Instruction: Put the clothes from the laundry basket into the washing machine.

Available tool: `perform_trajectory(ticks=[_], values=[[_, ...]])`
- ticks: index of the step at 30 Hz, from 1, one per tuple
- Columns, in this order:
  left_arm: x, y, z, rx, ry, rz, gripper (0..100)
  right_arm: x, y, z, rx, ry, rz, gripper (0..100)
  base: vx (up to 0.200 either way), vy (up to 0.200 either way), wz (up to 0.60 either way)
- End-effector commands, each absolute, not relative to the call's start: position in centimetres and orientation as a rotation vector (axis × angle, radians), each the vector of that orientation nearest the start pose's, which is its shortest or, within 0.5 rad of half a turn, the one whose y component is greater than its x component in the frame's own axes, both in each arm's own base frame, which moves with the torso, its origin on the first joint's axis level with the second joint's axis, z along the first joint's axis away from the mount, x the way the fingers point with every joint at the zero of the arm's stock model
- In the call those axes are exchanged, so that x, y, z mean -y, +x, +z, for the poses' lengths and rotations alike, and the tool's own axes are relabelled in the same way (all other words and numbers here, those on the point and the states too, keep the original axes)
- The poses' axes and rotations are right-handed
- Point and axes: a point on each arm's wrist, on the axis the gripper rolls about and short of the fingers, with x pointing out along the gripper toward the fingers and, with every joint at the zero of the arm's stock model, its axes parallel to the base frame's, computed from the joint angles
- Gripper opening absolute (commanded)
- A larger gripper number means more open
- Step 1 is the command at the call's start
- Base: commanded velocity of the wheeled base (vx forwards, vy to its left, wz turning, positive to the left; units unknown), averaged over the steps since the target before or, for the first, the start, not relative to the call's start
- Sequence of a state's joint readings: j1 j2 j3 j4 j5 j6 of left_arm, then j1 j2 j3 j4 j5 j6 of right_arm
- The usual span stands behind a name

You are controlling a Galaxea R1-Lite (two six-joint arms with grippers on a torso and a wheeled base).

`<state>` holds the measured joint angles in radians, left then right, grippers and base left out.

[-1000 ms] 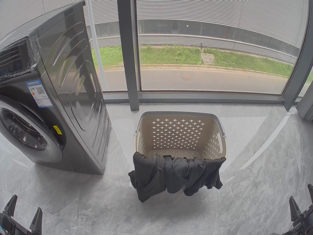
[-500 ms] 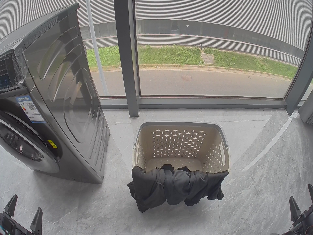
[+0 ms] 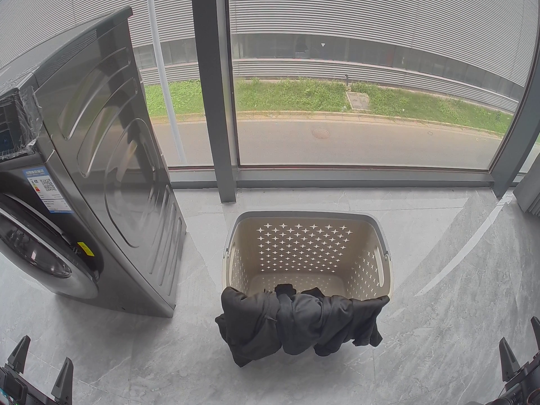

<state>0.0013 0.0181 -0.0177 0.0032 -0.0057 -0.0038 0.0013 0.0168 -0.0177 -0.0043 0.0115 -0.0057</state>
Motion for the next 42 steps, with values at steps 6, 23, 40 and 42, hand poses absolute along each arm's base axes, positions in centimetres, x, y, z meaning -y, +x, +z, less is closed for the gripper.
perform_trajectory(ticks=[6,23,40,42], values=[[0.02,-2.29,7.56,-0.002,-0.005,-0.005,100,-0.02,-2.16,7.63,-0.011,-0.006,0.014,100,0.0,0.0,0.0],[0.02,-2.29,7.56,-0.002,-0.006,-0.005,100,-0.02,-2.16,7.63,-0.011,-0.006,0.014,100,0.118,0.0,0.0],[0.02,-2.29,7.56,-0.002,-0.005,-0.005,100,-0.02,-2.16,7.63,-0.011,-0.006,0.014,100,0.118,0.0,0.0],[0.02,-2.29,7.56,-0.002,-0.005,-0.005,100,-0.02,-2.16,7.63,-0.011,-0.006,0.014,100,0.0,0.0,0.0]])
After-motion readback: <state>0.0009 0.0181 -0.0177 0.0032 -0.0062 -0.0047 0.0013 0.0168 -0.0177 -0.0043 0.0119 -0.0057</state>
